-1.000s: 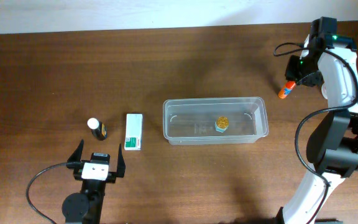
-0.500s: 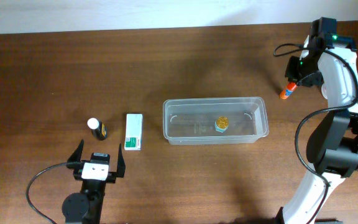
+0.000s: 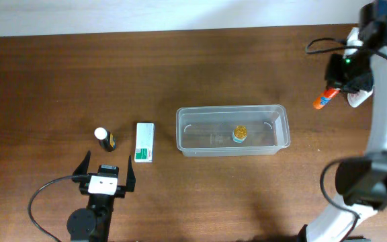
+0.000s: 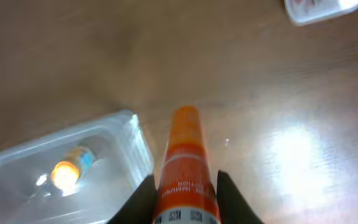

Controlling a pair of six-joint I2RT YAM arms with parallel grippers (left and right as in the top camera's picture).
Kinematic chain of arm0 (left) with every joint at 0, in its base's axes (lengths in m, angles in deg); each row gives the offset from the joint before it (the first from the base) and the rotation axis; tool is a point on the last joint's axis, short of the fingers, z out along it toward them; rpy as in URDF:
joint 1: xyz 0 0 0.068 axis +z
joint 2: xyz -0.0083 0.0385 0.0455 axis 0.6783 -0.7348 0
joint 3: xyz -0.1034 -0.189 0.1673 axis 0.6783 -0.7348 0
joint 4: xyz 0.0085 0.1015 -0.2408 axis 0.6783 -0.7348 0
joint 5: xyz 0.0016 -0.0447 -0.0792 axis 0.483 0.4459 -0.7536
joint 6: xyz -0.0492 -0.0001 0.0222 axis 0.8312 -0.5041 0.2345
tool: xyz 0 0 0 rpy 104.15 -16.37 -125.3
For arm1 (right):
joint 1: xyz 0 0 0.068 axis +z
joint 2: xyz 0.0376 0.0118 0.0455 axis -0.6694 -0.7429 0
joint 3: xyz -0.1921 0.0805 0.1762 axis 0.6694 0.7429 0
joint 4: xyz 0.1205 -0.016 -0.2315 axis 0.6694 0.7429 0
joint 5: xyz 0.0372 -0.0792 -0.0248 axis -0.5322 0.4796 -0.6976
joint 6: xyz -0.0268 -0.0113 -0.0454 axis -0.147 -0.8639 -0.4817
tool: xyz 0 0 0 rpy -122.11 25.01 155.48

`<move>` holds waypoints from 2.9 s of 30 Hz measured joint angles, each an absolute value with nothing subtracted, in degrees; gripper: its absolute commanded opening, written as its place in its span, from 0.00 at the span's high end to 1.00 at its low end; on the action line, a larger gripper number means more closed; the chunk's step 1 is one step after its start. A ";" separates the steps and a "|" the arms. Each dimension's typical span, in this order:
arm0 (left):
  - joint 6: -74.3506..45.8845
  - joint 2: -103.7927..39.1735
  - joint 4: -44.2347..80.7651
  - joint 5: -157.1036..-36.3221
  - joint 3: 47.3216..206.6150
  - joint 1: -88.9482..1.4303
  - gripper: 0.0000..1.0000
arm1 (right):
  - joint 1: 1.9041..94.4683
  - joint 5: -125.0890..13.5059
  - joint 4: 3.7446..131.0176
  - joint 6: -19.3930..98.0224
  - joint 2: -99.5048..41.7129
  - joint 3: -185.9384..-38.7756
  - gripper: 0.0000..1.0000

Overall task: Pack container
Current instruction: 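Carry the orange tube into the container and release it upright, then move right gripper to the white lotion bottle and grasp its top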

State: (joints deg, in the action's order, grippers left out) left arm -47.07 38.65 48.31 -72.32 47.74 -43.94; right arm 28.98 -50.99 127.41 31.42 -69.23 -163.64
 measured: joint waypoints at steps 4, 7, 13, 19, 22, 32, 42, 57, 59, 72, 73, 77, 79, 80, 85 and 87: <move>-47.07 38.65 48.33 -72.32 47.74 -43.94 0.01 | 30.19 -52.17 130.97 31.38 -63.18 -164.19 0.80; -47.07 38.65 48.31 -72.32 47.74 -43.94 0.01 | 33.51 -52.41 131.59 31.42 -59.44 -164.28 0.79; -47.07 38.65 48.33 -72.32 47.74 -43.94 0.01 | 42.67 -52.83 131.56 31.51 -57.50 -164.04 0.79; -47.07 38.65 48.31 -72.32 47.74 -43.94 0.01 | 45.99 -52.72 129.99 31.75 -57.71 -156.98 0.79; -47.07 38.67 48.33 -72.32 47.74 -43.94 0.01 | 46.14 -52.31 122.10 31.93 -58.09 -147.30 0.79; -47.07 38.67 48.33 -72.32 47.74 -43.94 0.01 | 46.14 -52.13 106.87 32.30 -58.48 -130.29 0.79; -47.07 38.67 48.31 -72.32 47.74 -43.94 0.01 | 46.14 -52.13 99.72 32.50 -58.61 -123.65 0.74; -47.07 38.67 48.33 -72.32 47.74 -43.94 0.01 | 46.14 -52.15 96.70 32.50 -58.87 -122.77 0.73; -47.07 38.67 48.31 -72.32 47.74 -43.94 0.01 | 46.14 -52.15 96.61 32.50 -59.53 -122.77 0.73; -47.07 38.67 48.33 -72.32 47.74 -43.94 0.01 | 46.14 -52.15 95.41 32.56 -62.39 -122.79 0.59; -47.07 38.67 48.33 -72.32 47.74 -43.94 0.01 | 46.14 -52.15 95.39 32.58 -62.39 -122.79 0.57; -47.07 38.67 48.31 -72.32 47.74 -43.94 0.01 | 46.14 -52.13 96.70 32.50 -62.44 -124.21 0.53; -47.07 38.67 48.33 -72.32 47.74 -43.94 0.01 | 46.14 -51.65 98.56 32.52 -62.44 -126.73 0.48; -47.07 38.67 48.33 -72.32 47.74 -43.94 0.01 | 46.14 -50.97 100.02 32.63 -62.46 -128.70 0.40; -47.07 38.69 48.33 -72.32 47.74 -43.94 0.01 | 45.90 -47.37 107.35 32.95 -62.72 -139.45 0.21; -47.07 38.71 48.33 -72.32 47.74 -43.94 0.01 | 45.22 -46.19 109.97 33.19 -62.94 -146.14 0.13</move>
State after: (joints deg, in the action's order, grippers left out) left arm -47.07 38.71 48.33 -72.32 47.74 -43.94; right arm 45.22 -46.19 109.97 33.19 -62.94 -146.14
